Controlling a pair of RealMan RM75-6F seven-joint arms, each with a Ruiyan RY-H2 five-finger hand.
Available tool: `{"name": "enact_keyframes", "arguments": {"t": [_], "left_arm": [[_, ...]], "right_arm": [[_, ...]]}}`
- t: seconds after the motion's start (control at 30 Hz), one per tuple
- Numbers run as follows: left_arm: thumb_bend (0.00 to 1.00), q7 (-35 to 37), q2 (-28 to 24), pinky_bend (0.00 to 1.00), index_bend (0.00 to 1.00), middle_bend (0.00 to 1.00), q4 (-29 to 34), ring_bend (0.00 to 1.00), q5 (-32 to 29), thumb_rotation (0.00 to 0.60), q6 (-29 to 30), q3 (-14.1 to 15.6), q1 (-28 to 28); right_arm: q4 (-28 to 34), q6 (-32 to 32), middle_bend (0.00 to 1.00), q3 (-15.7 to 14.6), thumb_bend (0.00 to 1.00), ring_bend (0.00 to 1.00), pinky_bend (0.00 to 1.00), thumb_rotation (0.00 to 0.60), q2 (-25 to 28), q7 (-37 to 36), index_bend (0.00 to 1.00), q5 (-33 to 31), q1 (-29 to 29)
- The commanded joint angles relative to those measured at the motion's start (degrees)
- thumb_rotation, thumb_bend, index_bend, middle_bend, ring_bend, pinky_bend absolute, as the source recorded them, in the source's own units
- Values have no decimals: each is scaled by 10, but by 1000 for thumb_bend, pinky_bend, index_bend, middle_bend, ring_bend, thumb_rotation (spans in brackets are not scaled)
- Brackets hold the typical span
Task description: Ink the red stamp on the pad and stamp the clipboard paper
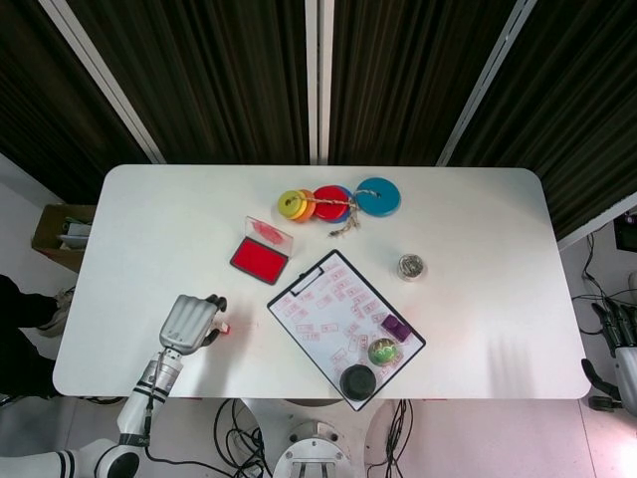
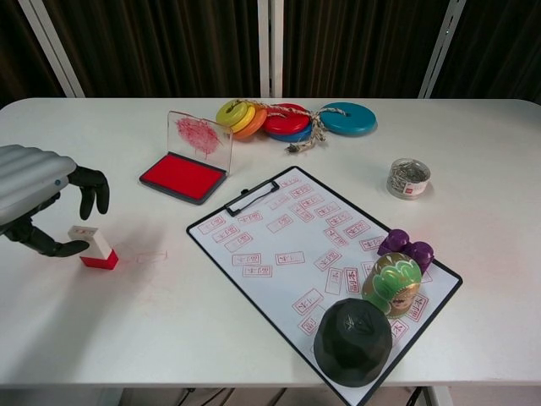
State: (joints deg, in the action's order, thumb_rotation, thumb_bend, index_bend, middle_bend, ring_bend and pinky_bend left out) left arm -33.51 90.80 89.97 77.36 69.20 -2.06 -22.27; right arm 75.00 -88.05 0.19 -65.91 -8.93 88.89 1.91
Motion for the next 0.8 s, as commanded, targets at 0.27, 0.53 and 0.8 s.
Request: {"name": "enact_keyframes", "arguments": {"t": [0.27,0.53,0.8], "left_arm": [[258,6,8,1000,489,492,-20,943,9,600,-9,4,-10],[258,-1,12,1000,489,499,-24,941,-3,600,-11,2,-11],[259,-4,6,1000,490,518,-20,940,-8,600,-11,6,-10]], "right_arm": [[-6,6,0,-1,237,0,0,600,-2,-2,0,-3,0],[-9,8,0,-1,237,0,0,600,-3,-5,0,-5,0],[-12,9,0,-2,237,0,0,600,-6,-6,0,-2,-2]]}}
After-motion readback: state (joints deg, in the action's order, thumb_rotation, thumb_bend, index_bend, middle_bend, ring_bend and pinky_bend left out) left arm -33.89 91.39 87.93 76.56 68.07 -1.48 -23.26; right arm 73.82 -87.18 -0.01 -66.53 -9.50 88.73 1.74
